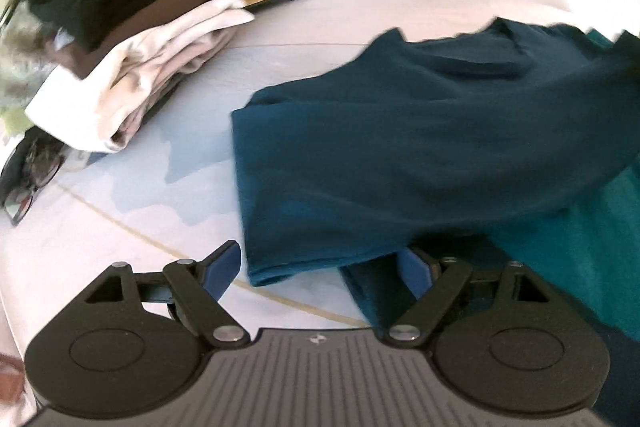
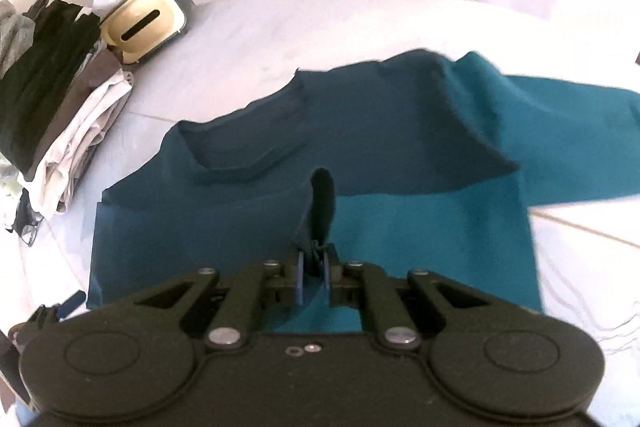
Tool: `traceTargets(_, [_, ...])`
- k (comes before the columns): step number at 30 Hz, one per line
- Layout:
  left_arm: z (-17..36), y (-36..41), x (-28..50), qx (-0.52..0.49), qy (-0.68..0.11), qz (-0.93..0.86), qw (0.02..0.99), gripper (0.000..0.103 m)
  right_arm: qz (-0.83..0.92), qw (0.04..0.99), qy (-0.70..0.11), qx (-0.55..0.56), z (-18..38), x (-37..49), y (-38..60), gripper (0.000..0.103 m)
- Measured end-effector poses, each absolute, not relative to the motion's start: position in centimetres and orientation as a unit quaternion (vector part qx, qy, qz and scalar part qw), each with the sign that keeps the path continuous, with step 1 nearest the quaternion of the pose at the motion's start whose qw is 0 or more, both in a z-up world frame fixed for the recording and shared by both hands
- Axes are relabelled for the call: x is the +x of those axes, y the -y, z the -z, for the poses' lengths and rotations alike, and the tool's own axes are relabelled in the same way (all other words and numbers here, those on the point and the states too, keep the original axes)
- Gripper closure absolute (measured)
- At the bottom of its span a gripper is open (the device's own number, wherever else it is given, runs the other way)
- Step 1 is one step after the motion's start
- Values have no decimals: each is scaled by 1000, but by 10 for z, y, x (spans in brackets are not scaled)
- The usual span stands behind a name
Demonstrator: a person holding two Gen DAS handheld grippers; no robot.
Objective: Fold clothes
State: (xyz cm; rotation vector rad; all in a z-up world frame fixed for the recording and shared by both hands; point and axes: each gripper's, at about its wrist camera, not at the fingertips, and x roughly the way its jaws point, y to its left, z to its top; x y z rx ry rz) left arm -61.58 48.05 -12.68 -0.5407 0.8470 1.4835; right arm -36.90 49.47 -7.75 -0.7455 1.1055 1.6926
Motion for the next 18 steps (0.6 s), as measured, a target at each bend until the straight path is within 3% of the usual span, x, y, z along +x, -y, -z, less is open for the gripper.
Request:
traceTargets(12, [130, -498, -629, -246, -349, -673, 604, 18, -618, 521, -504, -304, 111, -278, -468, 0])
traceTargets(18, [125, -506, -658, -297, -310, -697, 574, 18, -615, 517, -513, -303, 122, -284, -444, 0])
